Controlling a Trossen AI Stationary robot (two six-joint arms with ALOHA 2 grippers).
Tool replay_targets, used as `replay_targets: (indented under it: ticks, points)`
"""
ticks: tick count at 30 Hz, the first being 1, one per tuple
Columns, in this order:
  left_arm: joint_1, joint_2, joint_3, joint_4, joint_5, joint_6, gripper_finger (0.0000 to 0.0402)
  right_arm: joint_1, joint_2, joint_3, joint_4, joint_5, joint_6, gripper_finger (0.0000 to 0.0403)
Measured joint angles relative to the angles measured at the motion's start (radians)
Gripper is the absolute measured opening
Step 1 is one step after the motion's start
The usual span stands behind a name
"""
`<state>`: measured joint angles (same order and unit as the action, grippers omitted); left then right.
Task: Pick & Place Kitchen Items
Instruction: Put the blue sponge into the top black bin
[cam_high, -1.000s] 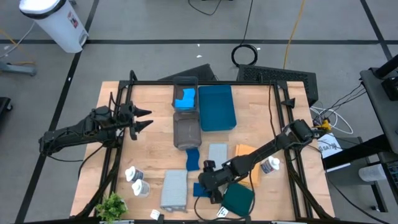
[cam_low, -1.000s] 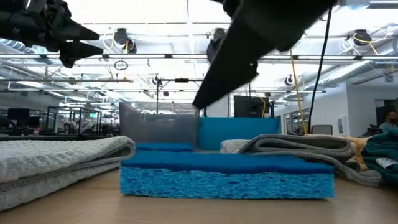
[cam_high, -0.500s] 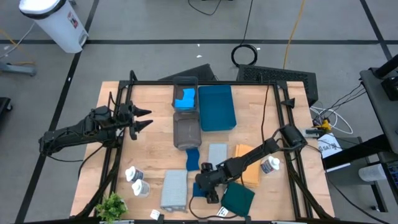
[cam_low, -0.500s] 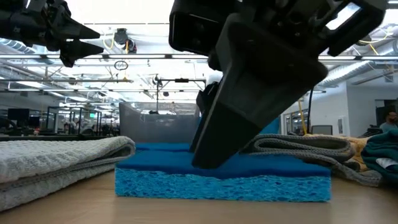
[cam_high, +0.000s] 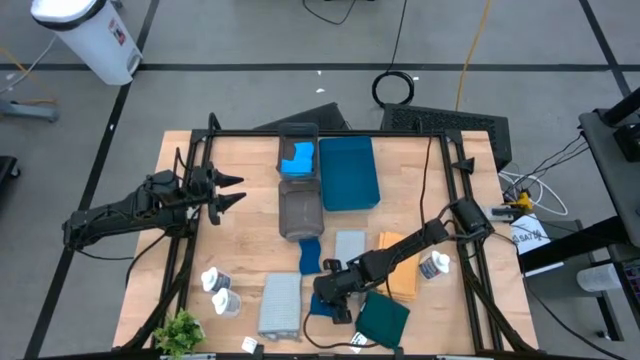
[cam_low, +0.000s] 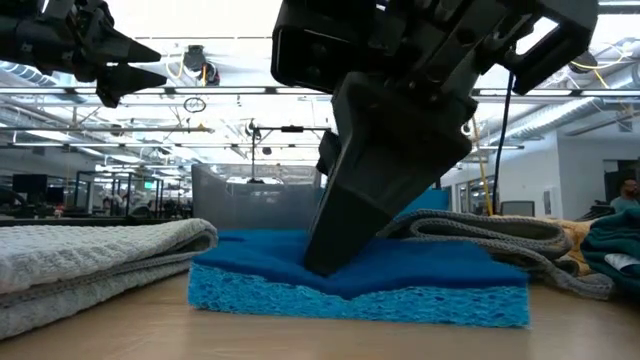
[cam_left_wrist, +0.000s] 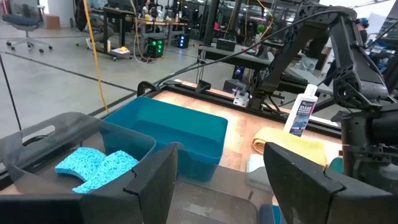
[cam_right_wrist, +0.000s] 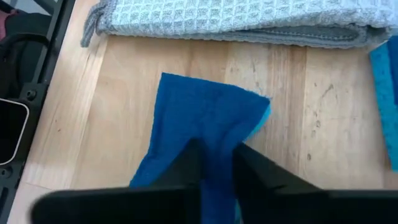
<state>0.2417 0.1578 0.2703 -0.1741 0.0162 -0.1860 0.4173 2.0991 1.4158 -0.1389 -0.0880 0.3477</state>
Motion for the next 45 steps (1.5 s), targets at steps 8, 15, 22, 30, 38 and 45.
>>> replay_targets:
  ticks: [8,15,22,30,38,45]
  points:
    - [0.000,0.000,0.000,0.000,0.000,0.000,0.0246,-0.003,-0.077,-0.002,0.114,-0.056,-0.025,0.0011]
    - [0.000,0.000,0.000,0.018,-0.003,0.000,0.0246,-0.009,-0.220,-0.002,0.087,-0.074,-0.160,0.0003]
    - [0.000,0.000,0.000,0.103,-0.042,-0.007,0.0246,-0.061,-0.445,-0.154,0.061,0.099,-0.278,0.0002]
    - [0.000,0.000,0.000,0.102,-0.062,-0.059,0.0246,-0.210,-0.764,-0.527,0.375,0.426,-0.390,0.0001]
    - [0.000,0.125,0.000,0.258,-0.058,-0.021,0.0246,-0.421,-0.941,-0.832,0.752,0.441,-0.531,0.0000]
    - [0.000,0.460,0.000,0.641,-0.009,0.135,0.0246,-0.566,-0.924,-0.838,0.788,0.300,-0.521,0.0000]
